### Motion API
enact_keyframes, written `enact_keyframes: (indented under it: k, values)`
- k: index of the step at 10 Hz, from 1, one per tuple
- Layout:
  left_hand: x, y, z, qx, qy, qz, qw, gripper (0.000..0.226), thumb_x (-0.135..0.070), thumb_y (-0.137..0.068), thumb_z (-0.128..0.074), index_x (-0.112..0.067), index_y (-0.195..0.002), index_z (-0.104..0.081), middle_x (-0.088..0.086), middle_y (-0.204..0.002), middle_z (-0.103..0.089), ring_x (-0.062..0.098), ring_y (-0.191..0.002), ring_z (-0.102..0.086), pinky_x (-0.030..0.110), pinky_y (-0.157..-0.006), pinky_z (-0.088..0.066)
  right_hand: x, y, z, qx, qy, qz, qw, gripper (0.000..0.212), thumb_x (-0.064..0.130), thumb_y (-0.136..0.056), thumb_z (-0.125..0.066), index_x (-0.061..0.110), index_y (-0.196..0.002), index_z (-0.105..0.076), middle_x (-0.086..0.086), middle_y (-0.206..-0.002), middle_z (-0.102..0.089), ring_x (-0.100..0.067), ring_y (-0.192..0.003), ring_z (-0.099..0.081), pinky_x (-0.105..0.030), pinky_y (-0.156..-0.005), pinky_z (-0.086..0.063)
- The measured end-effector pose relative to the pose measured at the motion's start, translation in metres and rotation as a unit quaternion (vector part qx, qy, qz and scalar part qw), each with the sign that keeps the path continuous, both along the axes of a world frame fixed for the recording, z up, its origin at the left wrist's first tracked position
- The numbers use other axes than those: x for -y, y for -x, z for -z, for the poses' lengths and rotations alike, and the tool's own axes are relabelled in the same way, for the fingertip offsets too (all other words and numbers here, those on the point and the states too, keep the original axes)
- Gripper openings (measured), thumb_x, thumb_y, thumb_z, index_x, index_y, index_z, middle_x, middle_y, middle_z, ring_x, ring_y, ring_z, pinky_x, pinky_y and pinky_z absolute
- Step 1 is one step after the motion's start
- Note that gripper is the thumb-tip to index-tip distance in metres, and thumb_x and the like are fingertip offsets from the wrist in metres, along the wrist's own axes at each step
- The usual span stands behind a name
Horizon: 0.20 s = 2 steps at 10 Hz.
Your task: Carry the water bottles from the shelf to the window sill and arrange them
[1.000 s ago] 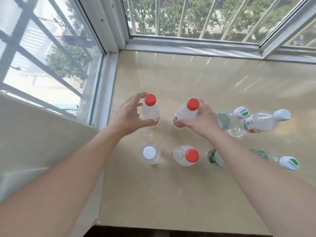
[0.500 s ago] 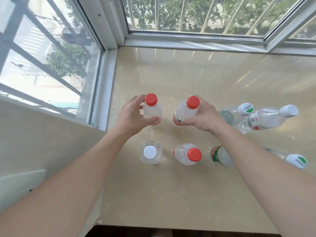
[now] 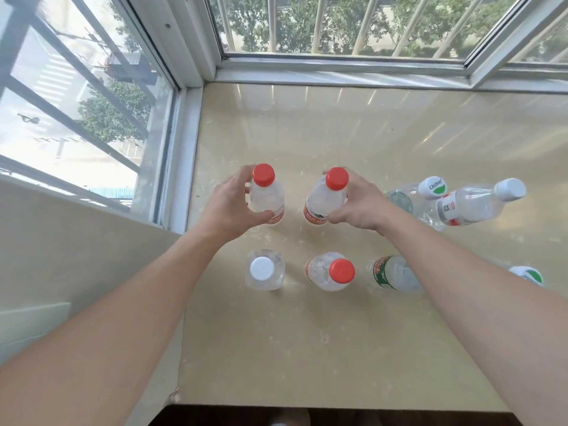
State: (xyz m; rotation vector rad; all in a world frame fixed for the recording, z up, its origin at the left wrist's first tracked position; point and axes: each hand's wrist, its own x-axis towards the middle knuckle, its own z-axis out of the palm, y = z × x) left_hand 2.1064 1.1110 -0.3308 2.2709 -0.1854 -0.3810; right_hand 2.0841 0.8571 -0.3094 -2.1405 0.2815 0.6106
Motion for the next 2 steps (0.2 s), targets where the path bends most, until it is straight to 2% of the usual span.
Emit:
enact_keyframes:
  k: [1, 2]
  values:
    - [-0.001, 0.006, -0.006, 0.006, -0.009, 0.009, 1.000, 0.092, -0.038, -0.062, -0.090, -0.031, -0.139, -0.039, -0.009, -0.129, -0.057, 0.013, -0.110, -0.057, 0.032, -0.088, -0.049, 0.002, 0.001, -0.005, 0.007, 0.027, -0.031, 0.999, 0.103, 0.000, -0.071, -0.076, 0.030, -0.156, -0.026, -0.001, -0.149, -0.049, -0.025, -0.132, -0.050, -0.022, -0.085, -0.039]
    - [-0.004, 0.013, -0.013, 0.014, -0.043, 0.013, 0.999, 0.097, -0.046, -0.063, -0.089, -0.032, -0.143, -0.036, -0.007, -0.135, -0.055, 0.016, -0.117, -0.055, 0.029, -0.090, -0.043, 0.003, 0.003, -0.016, 0.008, 0.060, -0.055, 0.997, 0.109, -0.001, -0.072, -0.076, 0.028, -0.160, -0.018, 0.000, -0.155, -0.045, -0.023, -0.139, -0.045, -0.019, -0.082, -0.038]
